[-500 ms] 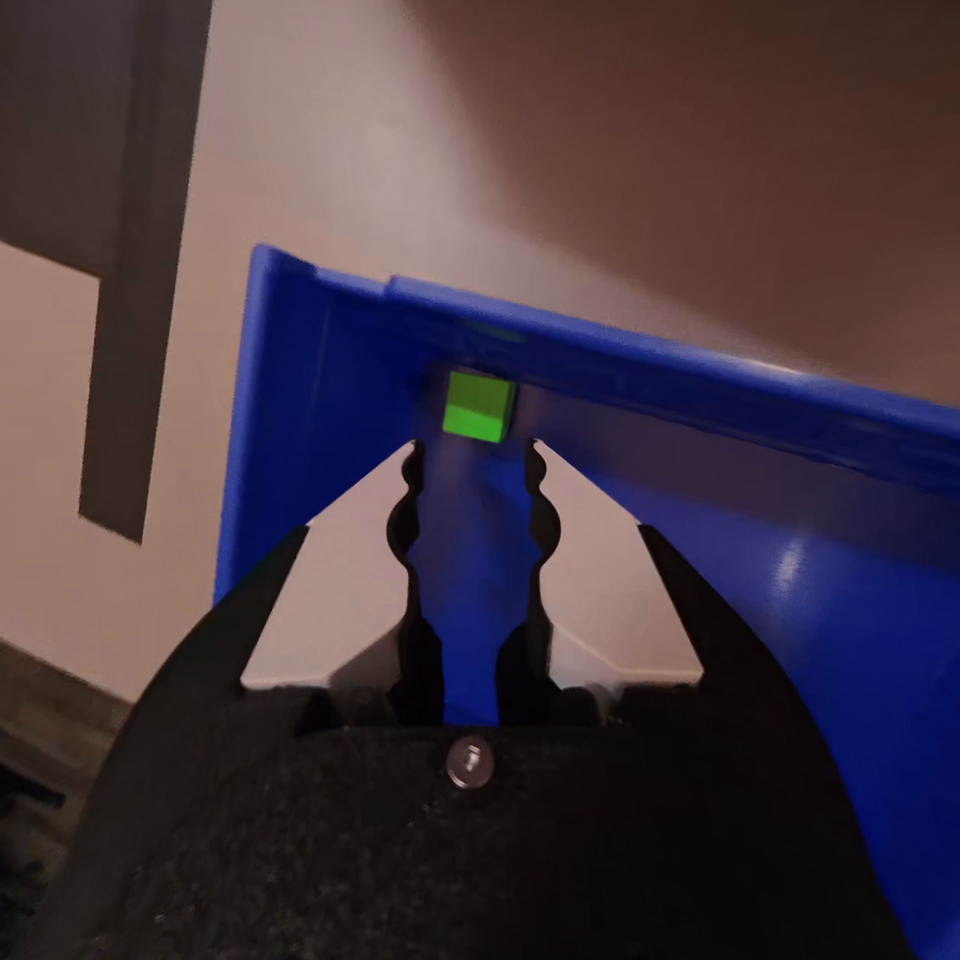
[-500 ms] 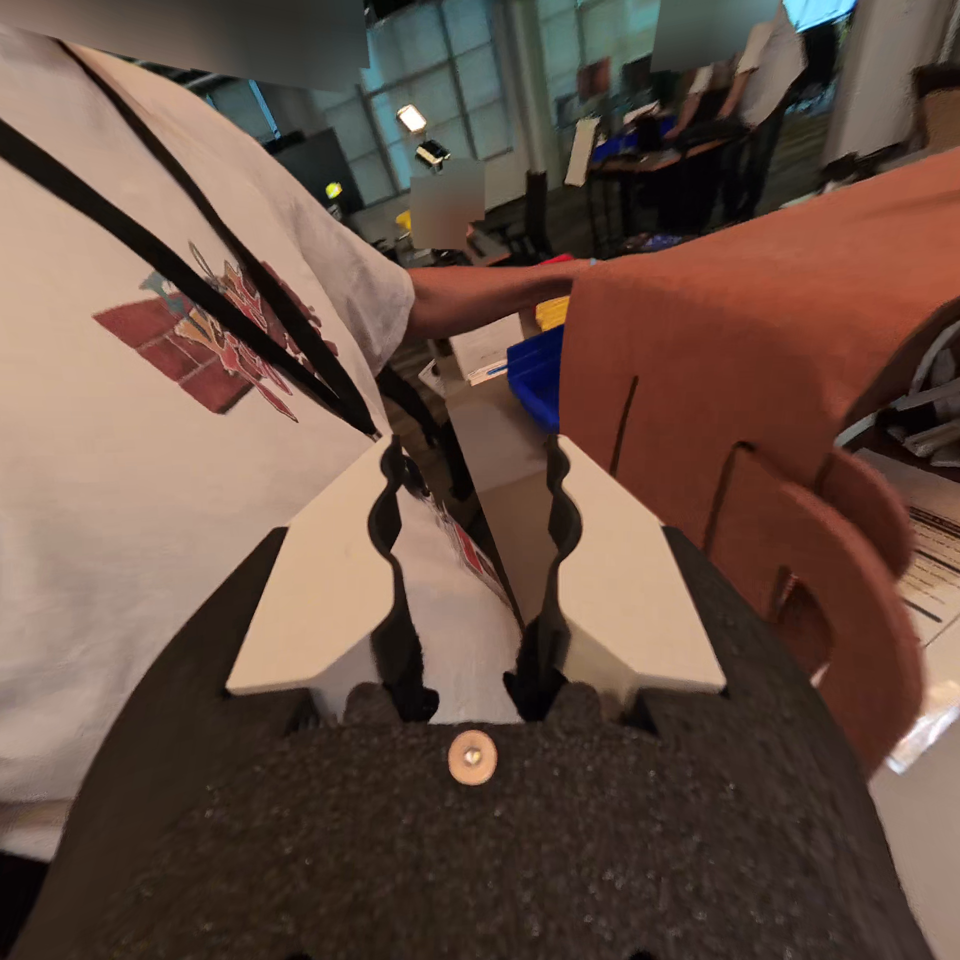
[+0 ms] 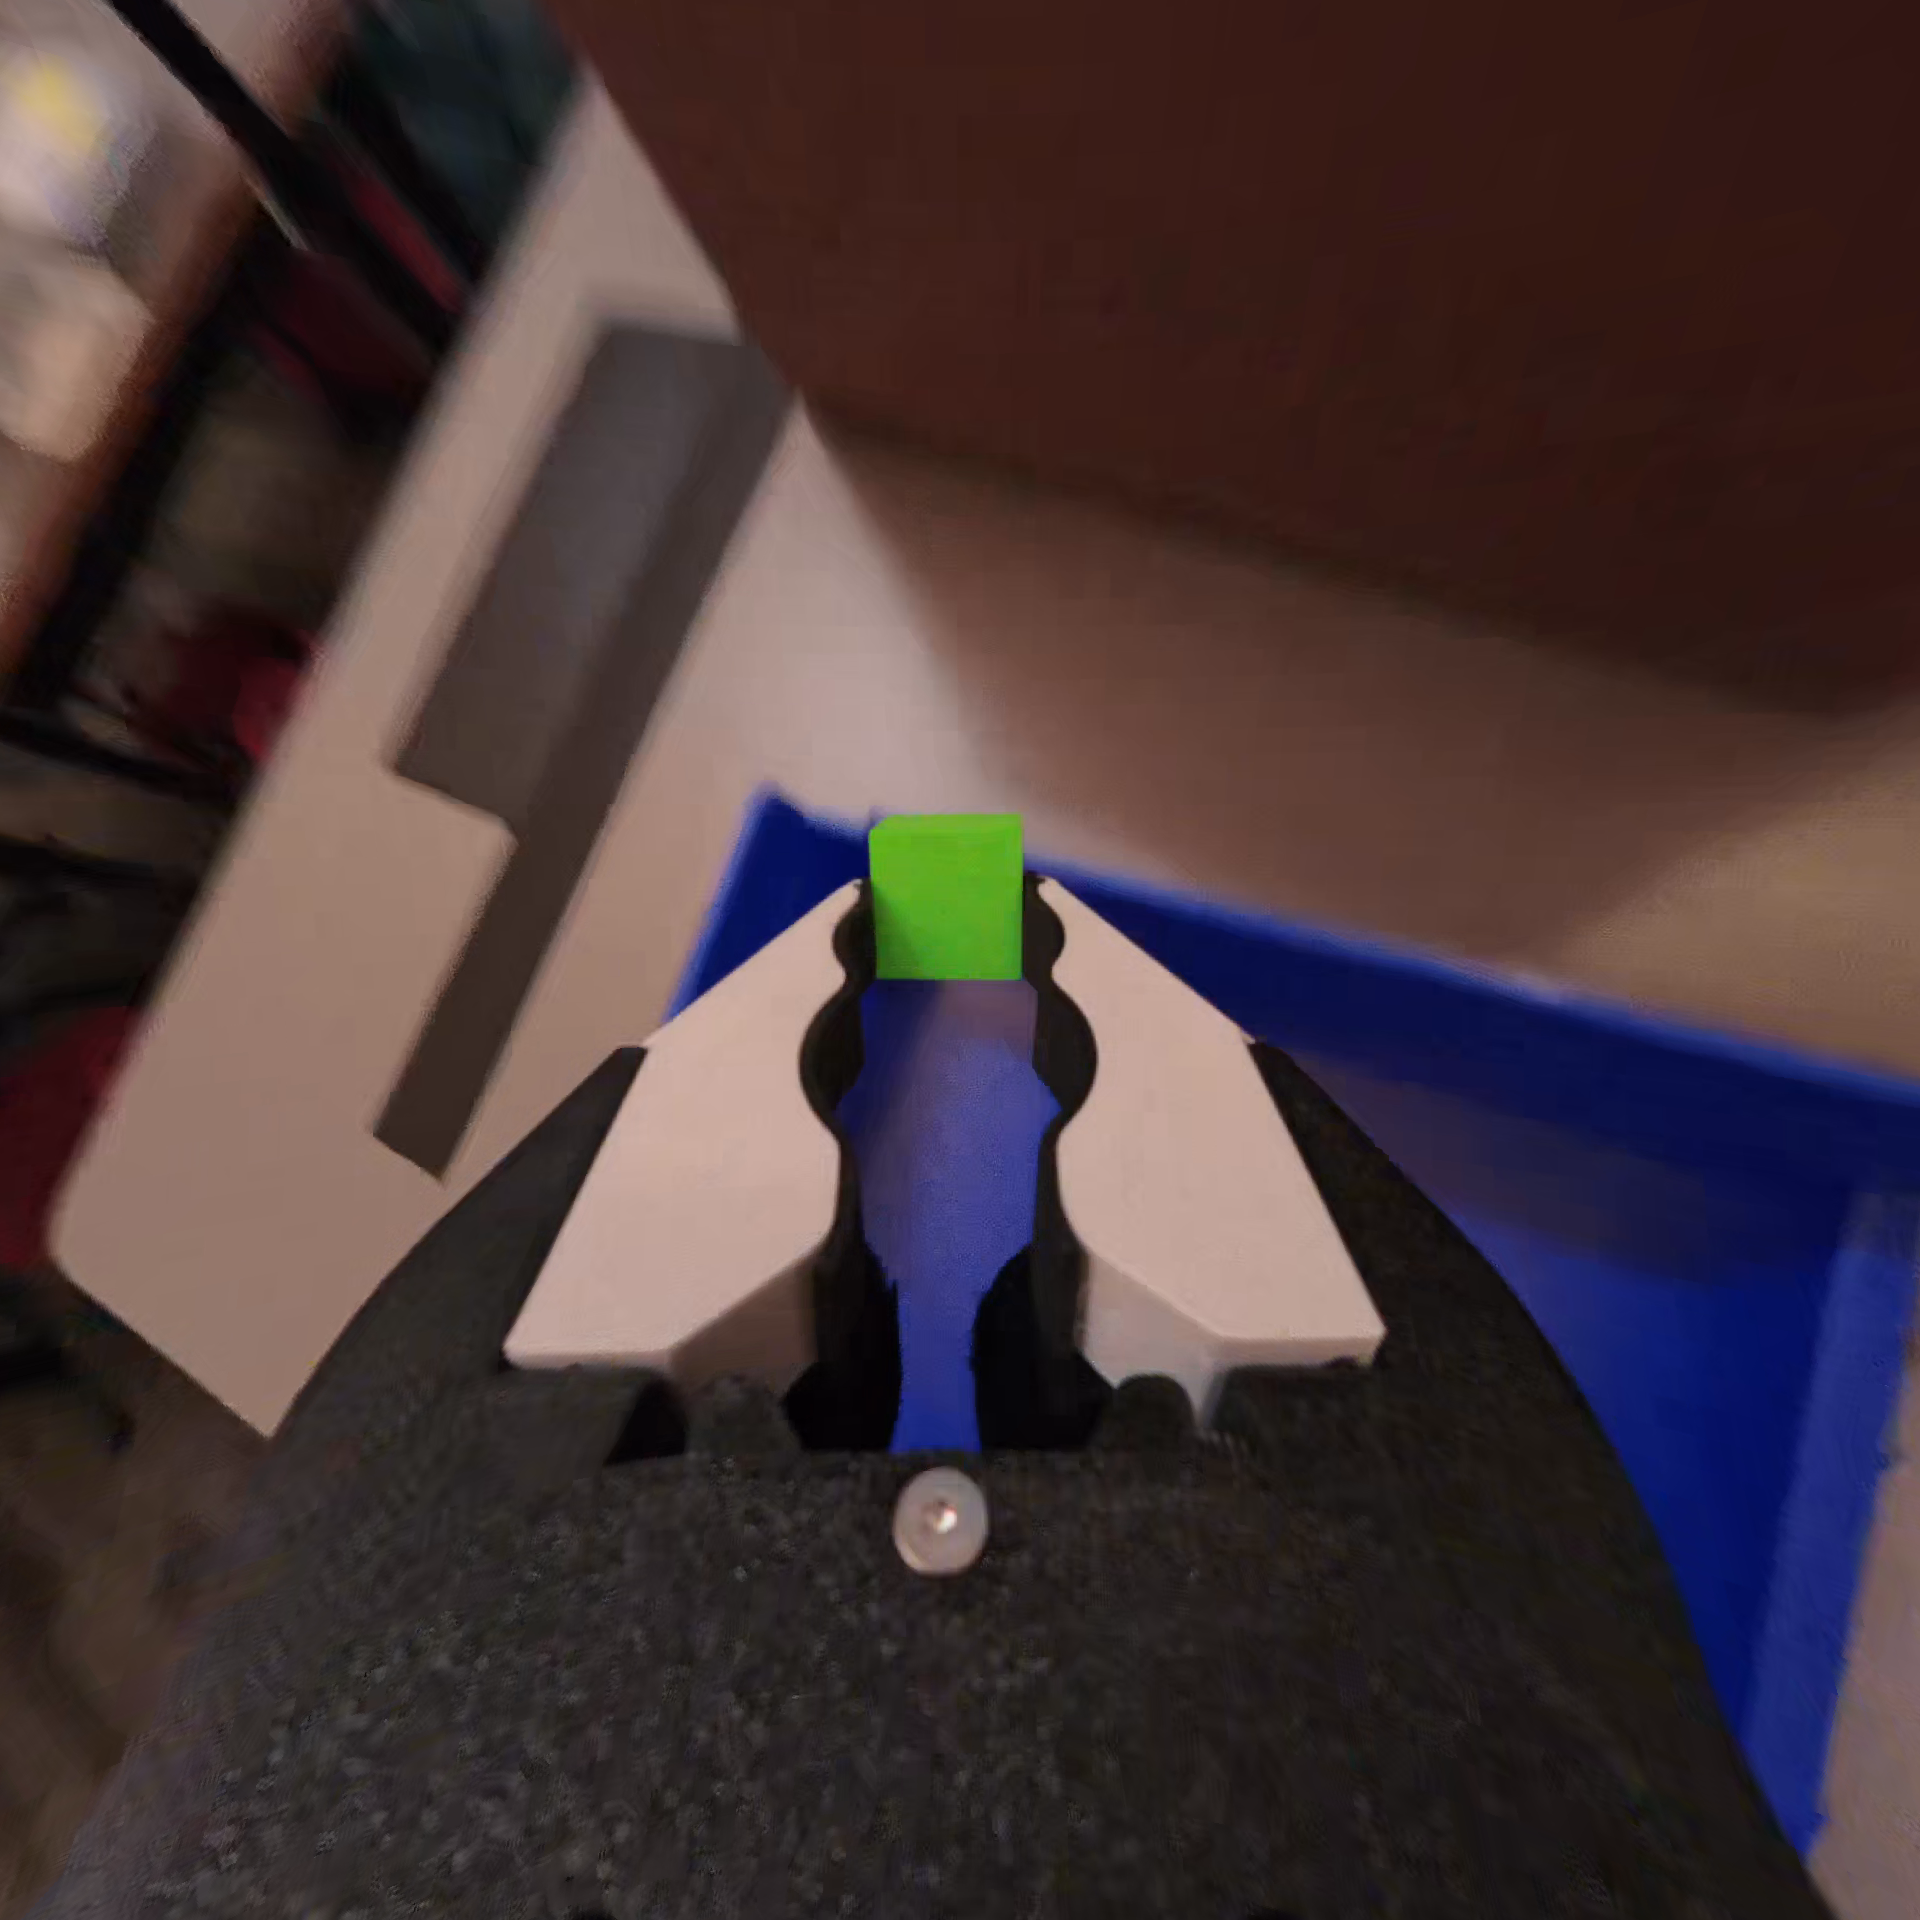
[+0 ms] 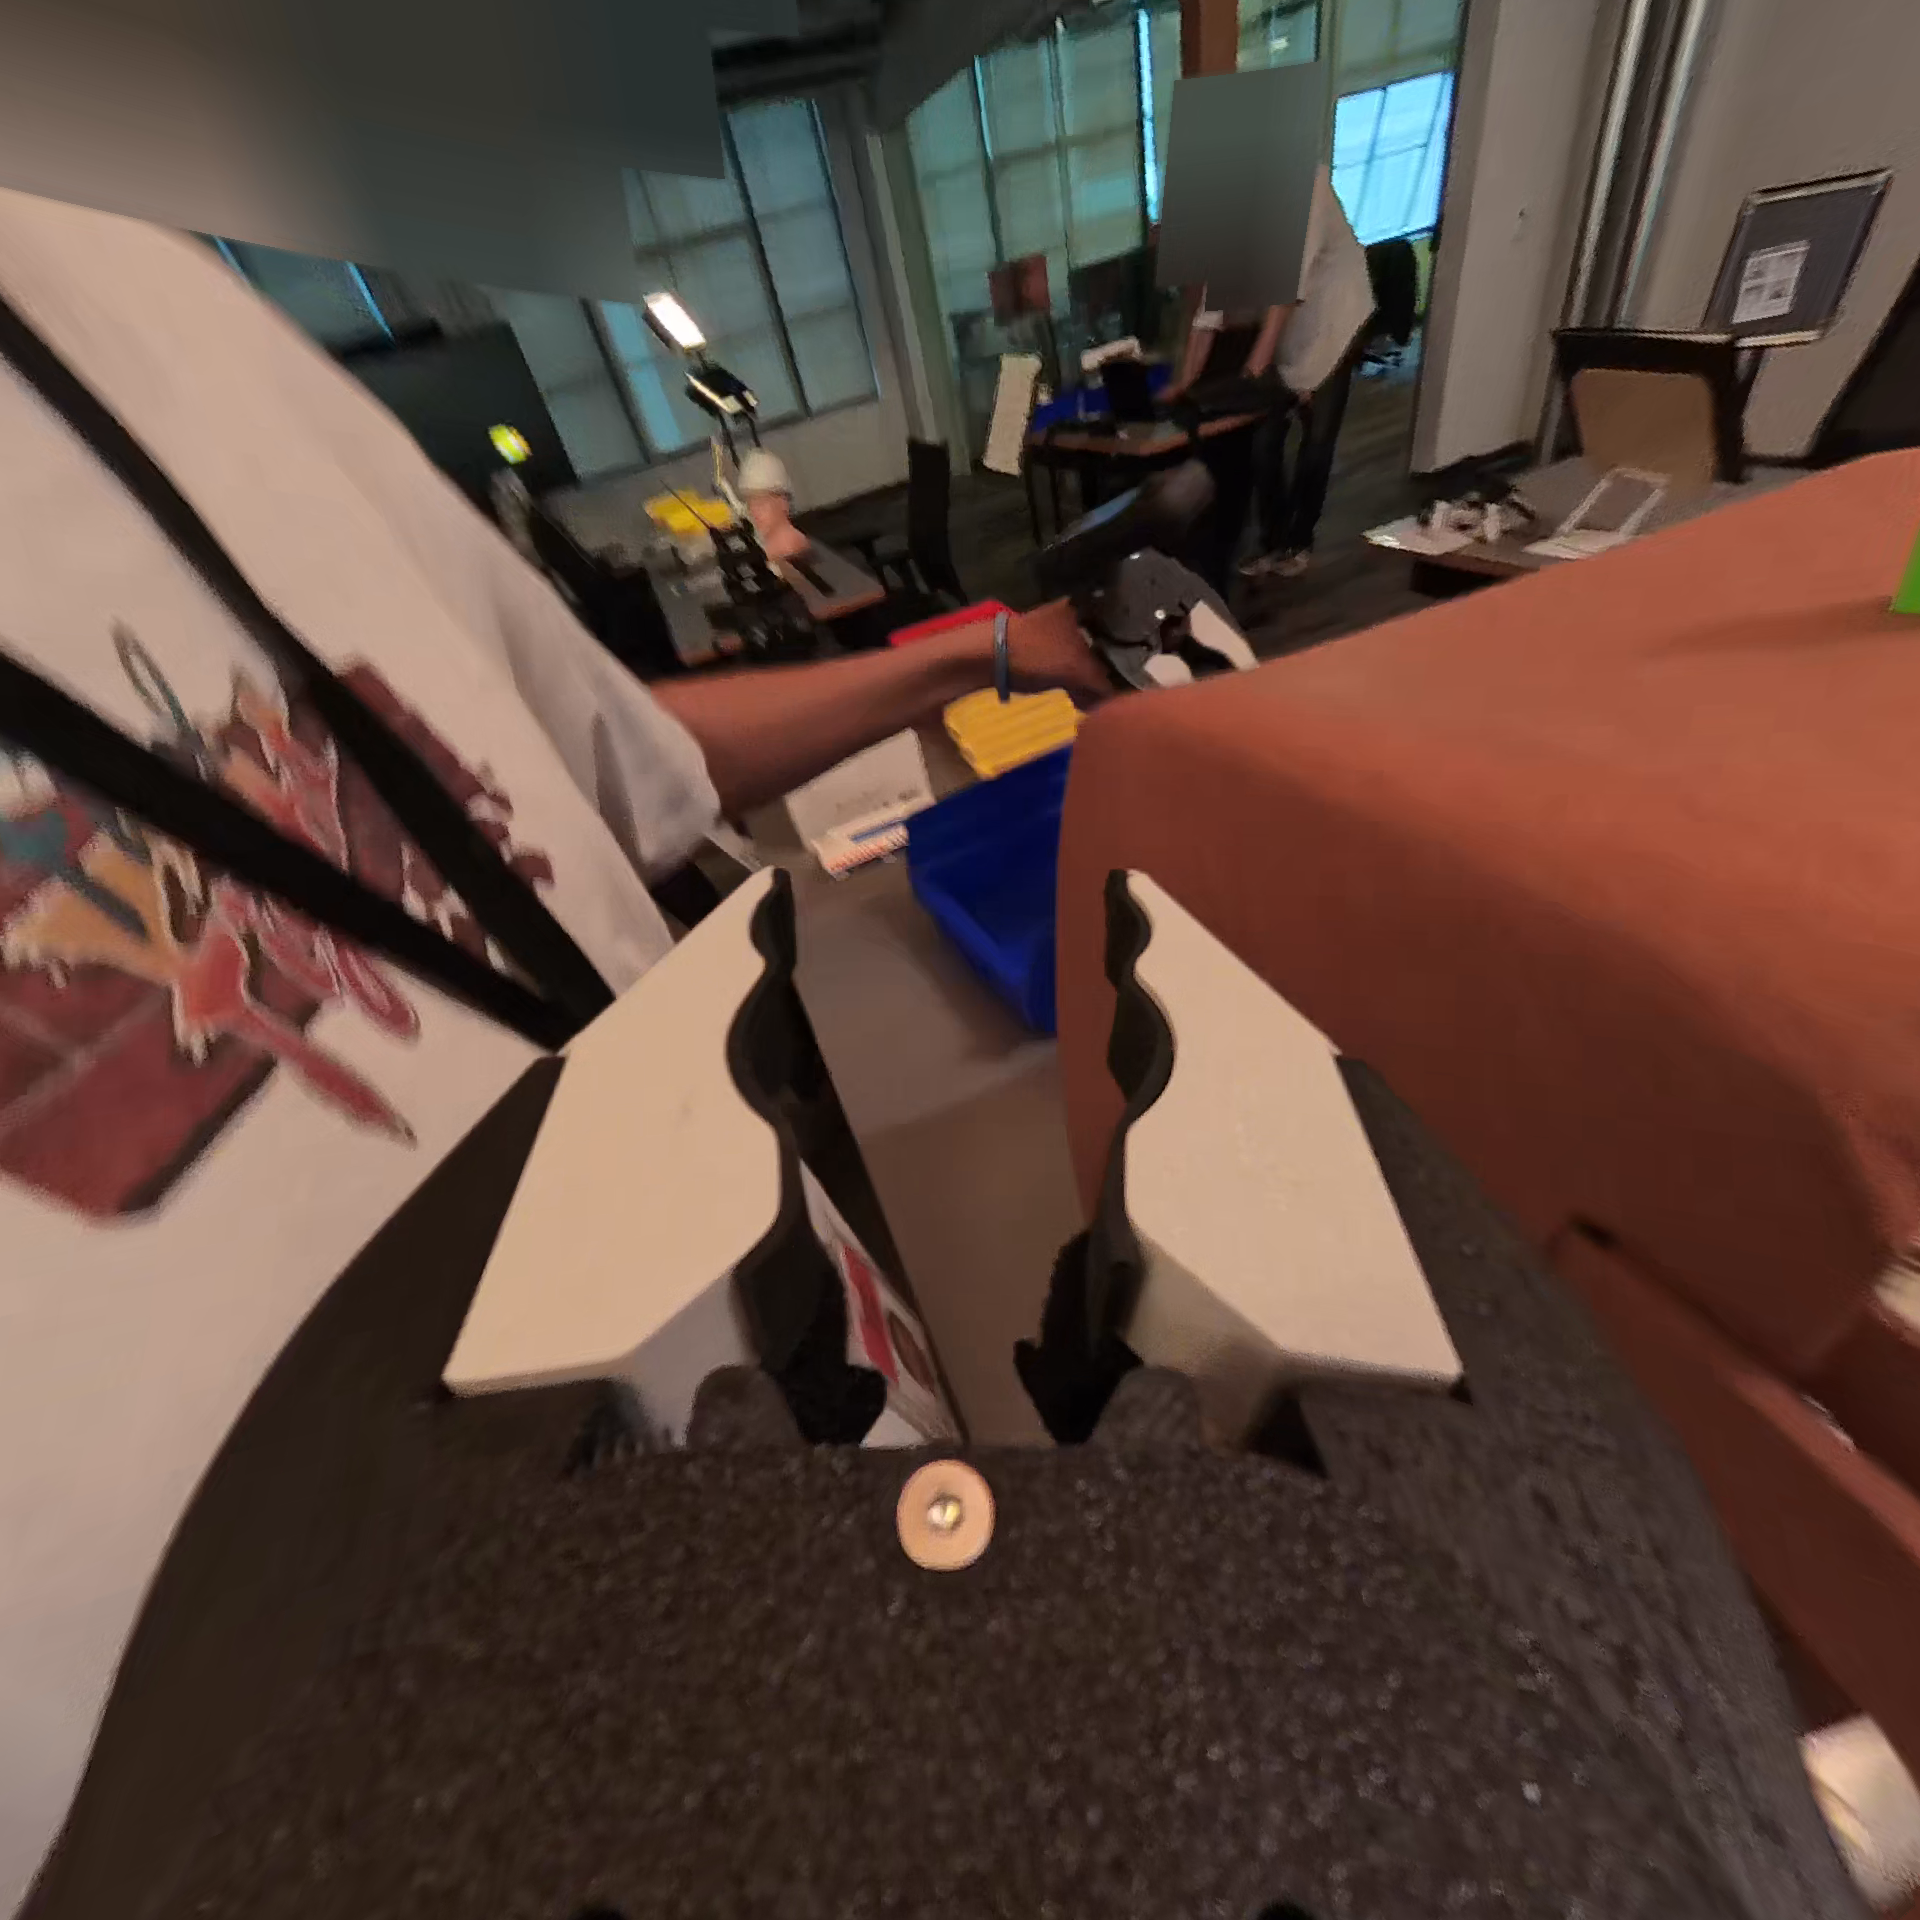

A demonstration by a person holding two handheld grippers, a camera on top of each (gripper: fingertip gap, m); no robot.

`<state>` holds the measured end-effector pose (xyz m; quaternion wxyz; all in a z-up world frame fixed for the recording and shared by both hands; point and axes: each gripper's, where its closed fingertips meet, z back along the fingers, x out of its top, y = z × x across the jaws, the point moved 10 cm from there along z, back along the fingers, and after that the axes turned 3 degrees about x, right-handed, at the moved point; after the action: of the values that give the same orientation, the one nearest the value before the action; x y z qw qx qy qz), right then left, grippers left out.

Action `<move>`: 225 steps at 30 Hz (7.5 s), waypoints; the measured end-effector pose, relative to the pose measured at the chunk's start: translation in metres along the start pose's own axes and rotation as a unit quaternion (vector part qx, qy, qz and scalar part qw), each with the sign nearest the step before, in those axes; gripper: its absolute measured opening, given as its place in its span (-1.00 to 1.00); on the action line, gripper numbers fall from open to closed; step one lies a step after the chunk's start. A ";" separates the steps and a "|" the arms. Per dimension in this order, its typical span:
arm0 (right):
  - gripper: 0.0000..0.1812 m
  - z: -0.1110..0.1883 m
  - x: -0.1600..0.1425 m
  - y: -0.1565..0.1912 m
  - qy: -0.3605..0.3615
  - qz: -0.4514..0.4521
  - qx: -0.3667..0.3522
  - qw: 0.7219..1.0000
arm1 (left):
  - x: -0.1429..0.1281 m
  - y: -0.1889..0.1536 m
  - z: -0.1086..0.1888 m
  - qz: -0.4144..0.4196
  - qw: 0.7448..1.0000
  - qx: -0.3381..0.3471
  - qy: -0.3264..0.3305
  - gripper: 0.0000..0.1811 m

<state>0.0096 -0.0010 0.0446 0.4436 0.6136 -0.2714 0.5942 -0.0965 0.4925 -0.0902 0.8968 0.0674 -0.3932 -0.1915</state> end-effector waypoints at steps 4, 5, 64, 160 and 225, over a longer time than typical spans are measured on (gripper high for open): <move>-0.32 -0.027 0.043 -0.018 -0.022 -0.089 0.069 0.993 | 0.081 -0.055 0.086 -0.047 0.960 0.009 -0.275 -0.69; -0.31 -0.033 0.056 -0.022 -0.029 -0.102 0.078 0.991 | 0.104 -0.075 0.105 -0.070 0.935 -0.003 -0.347 -0.69; -0.70 -0.157 0.204 -0.247 0.631 0.212 0.040 0.746 | 0.165 -0.238 0.132 0.249 0.933 0.056 -0.255 -0.51; -0.49 0.018 0.066 -0.136 -0.009 0.052 -0.035 0.998 | 0.299 -0.048 -0.020 0.059 0.967 -0.162 -0.188 -0.67; -0.50 0.049 0.021 -0.077 -0.032 0.039 -0.079 0.996 | 0.236 -0.022 -0.008 0.022 0.994 -0.108 -0.017 -0.39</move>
<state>0.1034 -0.0042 0.0531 0.4580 0.5845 -0.3555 0.5676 0.0490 0.3783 0.0584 0.8961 -0.0420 -0.3864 -0.2142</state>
